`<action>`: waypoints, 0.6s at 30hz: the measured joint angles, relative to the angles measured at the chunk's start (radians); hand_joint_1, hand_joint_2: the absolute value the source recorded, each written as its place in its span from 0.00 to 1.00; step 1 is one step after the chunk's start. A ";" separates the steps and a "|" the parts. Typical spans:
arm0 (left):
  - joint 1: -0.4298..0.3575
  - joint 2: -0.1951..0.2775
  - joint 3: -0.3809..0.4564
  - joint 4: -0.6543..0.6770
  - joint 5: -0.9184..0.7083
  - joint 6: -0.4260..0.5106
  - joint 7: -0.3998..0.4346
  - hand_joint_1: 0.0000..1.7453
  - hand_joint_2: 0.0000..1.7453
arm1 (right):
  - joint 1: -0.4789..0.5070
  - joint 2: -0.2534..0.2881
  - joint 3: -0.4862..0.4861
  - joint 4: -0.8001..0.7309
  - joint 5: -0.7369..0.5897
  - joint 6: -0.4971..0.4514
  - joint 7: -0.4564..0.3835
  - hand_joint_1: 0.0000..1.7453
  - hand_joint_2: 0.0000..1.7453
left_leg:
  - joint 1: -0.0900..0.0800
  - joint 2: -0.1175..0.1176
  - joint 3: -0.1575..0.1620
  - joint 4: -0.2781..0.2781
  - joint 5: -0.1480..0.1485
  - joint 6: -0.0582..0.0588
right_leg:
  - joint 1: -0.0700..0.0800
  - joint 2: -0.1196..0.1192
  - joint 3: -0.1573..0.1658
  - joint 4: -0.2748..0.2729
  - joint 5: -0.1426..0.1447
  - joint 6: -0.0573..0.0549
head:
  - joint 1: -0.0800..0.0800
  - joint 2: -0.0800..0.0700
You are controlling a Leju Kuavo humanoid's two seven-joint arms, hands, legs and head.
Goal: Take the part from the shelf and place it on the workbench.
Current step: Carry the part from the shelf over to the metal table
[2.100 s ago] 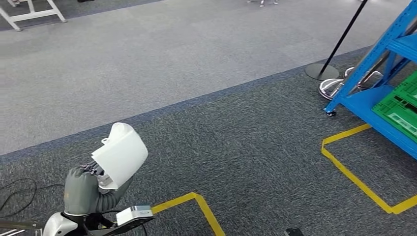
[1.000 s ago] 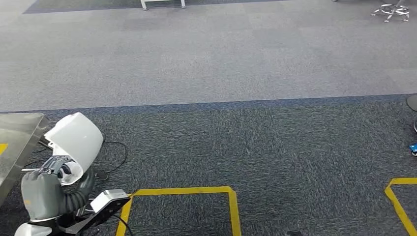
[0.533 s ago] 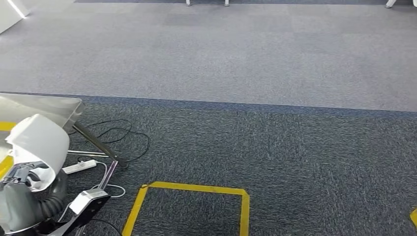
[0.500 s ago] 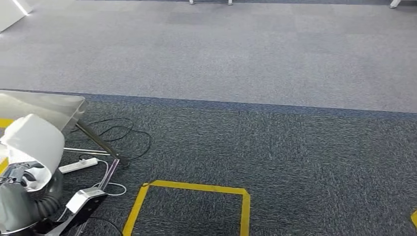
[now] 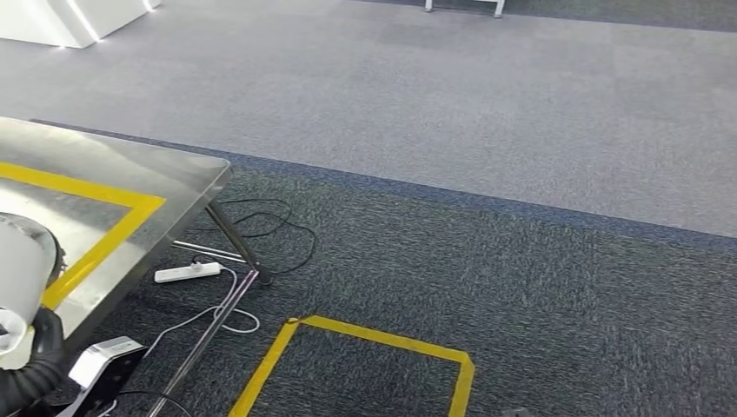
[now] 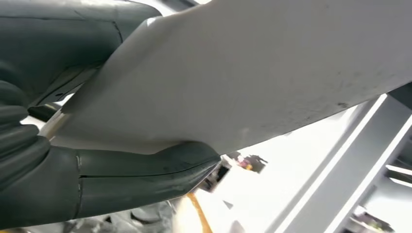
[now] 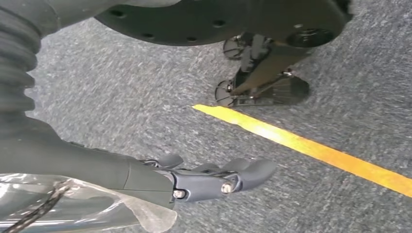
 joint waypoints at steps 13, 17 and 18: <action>0.024 -0.098 0.228 -0.033 0.097 0.001 -0.090 1.00 1.00 | 0.003 0.003 -0.011 -0.002 0.024 -0.002 0.003 0.00 1.00 | 0.024 0.171 -0.054 0.065 0.011 -0.049 | -0.003 -0.167 0.053 -0.021 -0.030 -0.009 | -0.008 0.000; 0.030 -0.111 0.279 -0.033 0.106 0.001 -0.084 1.00 1.00 | 0.001 0.004 -0.012 -0.002 0.042 -0.006 -0.002 0.00 1.00 | 0.009 0.176 -0.026 0.005 0.012 -0.024 | -0.001 -0.204 0.073 -0.029 -0.043 0.016 | -0.007 0.000; 0.032 -0.114 0.291 -0.033 0.109 0.001 -0.081 1.00 1.00 | -0.001 0.004 -0.012 -0.002 0.044 -0.007 -0.003 0.00 1.00 | 0.009 0.164 -0.021 0.000 0.013 -0.016 | -0.003 -0.198 0.078 -0.029 -0.049 0.021 | -0.006 0.000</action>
